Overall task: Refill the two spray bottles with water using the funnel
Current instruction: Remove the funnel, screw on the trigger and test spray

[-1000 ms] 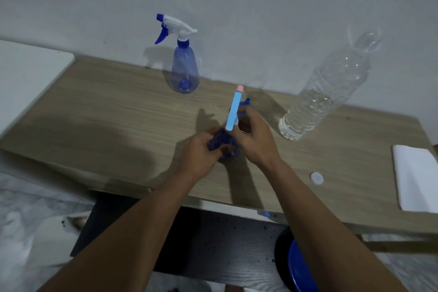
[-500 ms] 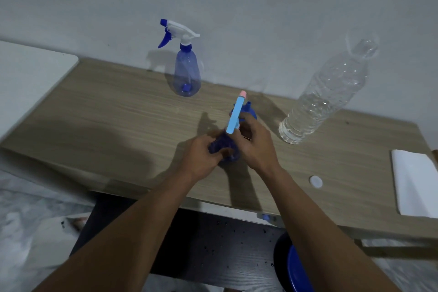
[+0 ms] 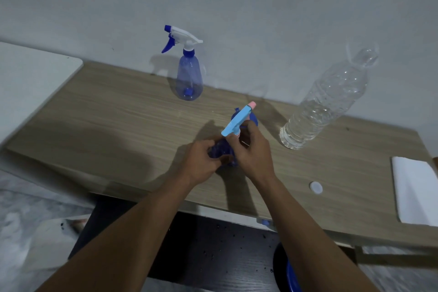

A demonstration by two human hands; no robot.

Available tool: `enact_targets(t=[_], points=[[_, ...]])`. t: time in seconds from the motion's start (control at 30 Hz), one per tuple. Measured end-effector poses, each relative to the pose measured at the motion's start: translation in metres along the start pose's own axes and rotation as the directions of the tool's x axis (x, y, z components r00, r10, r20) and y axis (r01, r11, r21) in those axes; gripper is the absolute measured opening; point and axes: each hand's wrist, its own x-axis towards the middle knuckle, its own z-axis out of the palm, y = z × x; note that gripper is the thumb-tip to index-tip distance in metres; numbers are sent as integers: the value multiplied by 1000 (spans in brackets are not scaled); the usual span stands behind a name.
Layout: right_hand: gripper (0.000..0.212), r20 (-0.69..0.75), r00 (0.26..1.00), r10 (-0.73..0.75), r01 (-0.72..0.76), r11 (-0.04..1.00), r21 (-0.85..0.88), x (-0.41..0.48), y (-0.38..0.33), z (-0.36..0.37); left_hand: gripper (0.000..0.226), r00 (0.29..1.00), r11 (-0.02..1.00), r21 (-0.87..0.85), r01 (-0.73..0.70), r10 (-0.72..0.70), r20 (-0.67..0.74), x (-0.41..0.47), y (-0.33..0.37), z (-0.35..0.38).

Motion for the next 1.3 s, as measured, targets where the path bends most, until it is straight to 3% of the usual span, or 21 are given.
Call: enact_targets(t=[0.1, 0.67, 0.77, 0.9, 1.07, 1.2, 1.3], points=[[6, -4, 999, -36, 36, 999, 20, -2, 0, 1, 57, 999, 999, -17, -32, 32, -4, -2, 4, 0], [16, -282, 958, 47, -38, 999, 38, -13, 0, 29, 48, 988, 993, 103, -63, 77, -135, -16, 17, 8], [44, -275, 954, 121, -85, 986, 141, -13, -3, 30, 44, 984, 991, 130, -37, 59, -168, -21, 12, 14], [65, -242, 968, 71, -53, 995, 79, 0, -1, 26, 29, 971, 980, 201, -7, 55, -232, -25, 8, 24], [50, -183, 983, 2, 18, 994, 106, 10, 1, 25, 31, 993, 961, 276, 14, 20, -120, -33, 20, 14], [28, -67, 996, 57, -55, 998, 41, 8, -14, 19, 52, 978, 910, 414, 16, 71, -194, -45, 32, -32], [15, 34, 996, 79, -78, 996, -38, 0, -27, 24, 54, 983, 808, 572, 142, -46, -178, -47, 36, -77]])
